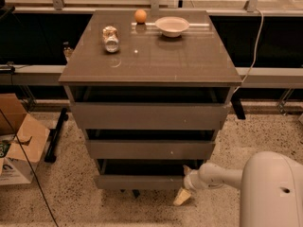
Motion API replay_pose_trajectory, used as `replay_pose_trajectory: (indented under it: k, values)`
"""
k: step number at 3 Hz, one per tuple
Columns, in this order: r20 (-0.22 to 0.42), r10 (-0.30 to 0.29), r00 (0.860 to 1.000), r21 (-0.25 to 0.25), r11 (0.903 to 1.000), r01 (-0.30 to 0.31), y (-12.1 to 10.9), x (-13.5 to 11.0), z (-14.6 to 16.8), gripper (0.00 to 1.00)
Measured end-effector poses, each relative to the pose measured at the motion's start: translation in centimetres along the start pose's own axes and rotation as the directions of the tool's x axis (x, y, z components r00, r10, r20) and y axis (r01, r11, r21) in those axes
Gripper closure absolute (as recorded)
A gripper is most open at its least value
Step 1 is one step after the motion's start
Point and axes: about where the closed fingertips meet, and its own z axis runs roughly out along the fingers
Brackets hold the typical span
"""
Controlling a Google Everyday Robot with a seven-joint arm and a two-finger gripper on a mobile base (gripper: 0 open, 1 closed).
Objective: Open bottom drawer
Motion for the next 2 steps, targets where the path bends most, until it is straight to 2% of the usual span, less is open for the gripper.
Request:
replay_pose_trajectory:
  k: [2]
  values:
    - [-0.043, 0.007, 0.999, -0.053, 0.9986, -0.01, -1.5, 1.1, 3.4, 0.0]
